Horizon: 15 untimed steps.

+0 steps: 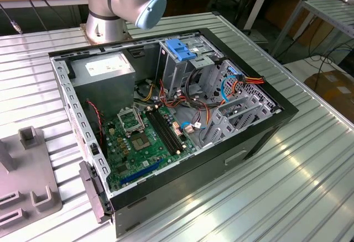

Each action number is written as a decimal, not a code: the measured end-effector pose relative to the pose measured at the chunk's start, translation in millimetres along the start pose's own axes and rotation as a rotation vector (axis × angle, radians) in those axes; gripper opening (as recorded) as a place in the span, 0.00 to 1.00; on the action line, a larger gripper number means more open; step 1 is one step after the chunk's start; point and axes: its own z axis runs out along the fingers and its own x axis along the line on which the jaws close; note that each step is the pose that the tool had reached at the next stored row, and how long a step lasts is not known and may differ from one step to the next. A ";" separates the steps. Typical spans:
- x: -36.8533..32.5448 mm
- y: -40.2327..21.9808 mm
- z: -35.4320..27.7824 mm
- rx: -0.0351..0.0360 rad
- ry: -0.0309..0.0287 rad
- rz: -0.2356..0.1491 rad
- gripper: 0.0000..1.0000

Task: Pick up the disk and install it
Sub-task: 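Pick up the disk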

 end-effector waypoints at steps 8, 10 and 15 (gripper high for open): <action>-0.3 -13.3 -0.2 0.0000 0.0000 0.000 0.37; -0.3 -15.5 -0.3 -0.0001 0.0000 0.000 0.37; -0.5 -23.2 -0.4 -0.0001 0.0000 0.000 0.37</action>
